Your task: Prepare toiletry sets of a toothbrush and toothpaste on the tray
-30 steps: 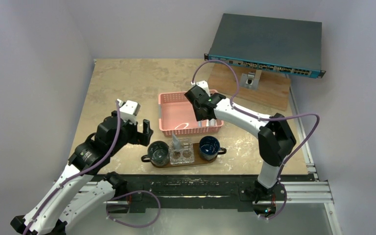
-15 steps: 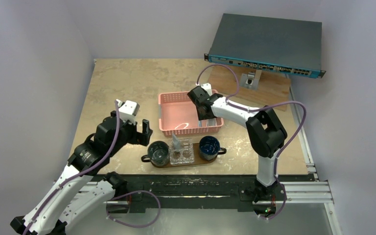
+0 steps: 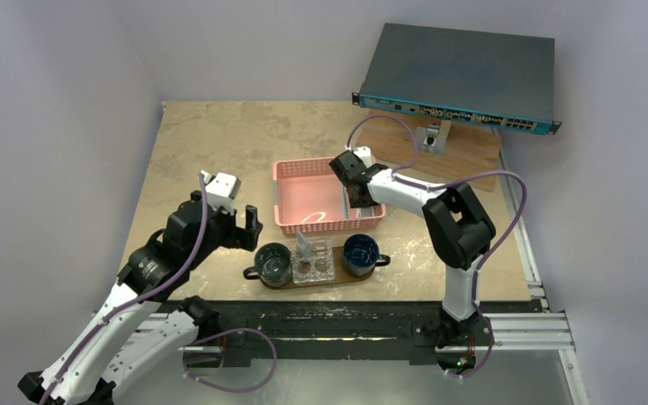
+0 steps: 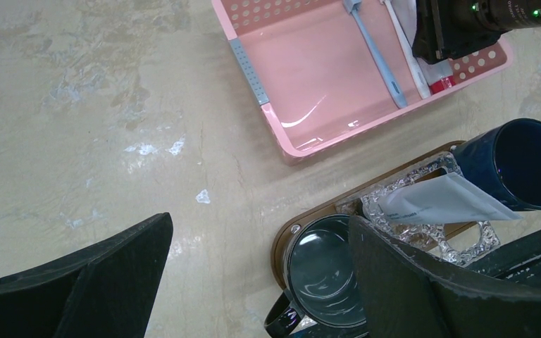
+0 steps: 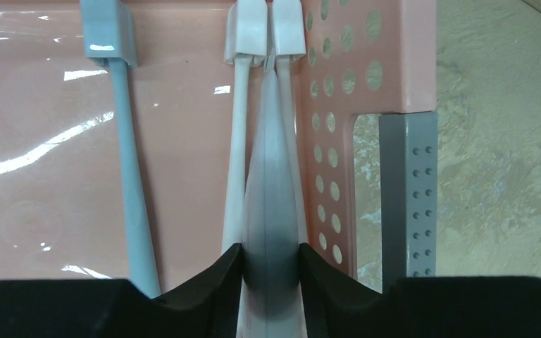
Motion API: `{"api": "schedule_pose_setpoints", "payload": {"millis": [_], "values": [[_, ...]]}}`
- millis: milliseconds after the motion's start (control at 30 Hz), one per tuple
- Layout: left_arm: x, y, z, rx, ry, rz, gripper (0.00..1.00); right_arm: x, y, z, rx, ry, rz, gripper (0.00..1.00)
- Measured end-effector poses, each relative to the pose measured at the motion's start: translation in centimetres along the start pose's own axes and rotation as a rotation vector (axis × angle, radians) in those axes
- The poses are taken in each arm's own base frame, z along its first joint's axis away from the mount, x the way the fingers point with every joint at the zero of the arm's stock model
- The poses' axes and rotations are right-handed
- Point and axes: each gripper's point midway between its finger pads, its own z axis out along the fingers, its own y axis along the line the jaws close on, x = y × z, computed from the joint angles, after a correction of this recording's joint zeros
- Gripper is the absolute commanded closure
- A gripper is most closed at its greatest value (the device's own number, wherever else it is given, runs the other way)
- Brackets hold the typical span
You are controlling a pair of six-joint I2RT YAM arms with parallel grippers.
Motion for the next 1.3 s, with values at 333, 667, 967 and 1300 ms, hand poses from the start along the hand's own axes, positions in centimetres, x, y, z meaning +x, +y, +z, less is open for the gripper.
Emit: {"api": "schedule_pose_setpoints", "payload": {"millis": [333, 667, 967, 1300], "values": [[0.1, 0.0, 0.1, -0.002, 0.006, 0.001, 0.05, -0.2, -0.1, 0.0, 0.000, -0.006, 0.007, 0.90], [0.1, 0.0, 0.1, -0.002, 0.007, 0.002, 0.05, -3.3, -1.5, -4.6, -0.044, -0.100, 0.065, 0.92], [0.1, 0.0, 0.1, 0.000, 0.007, 0.002, 0.05, -6.4, -2.1, -9.3, -0.135, -0.206, 0.122, 0.91], [0.1, -0.7, -0.1, 0.038, 0.005, -0.006, 0.05, -10.3, -1.0, -17.9, -0.431, -0.371, 0.197, 0.89]]}}
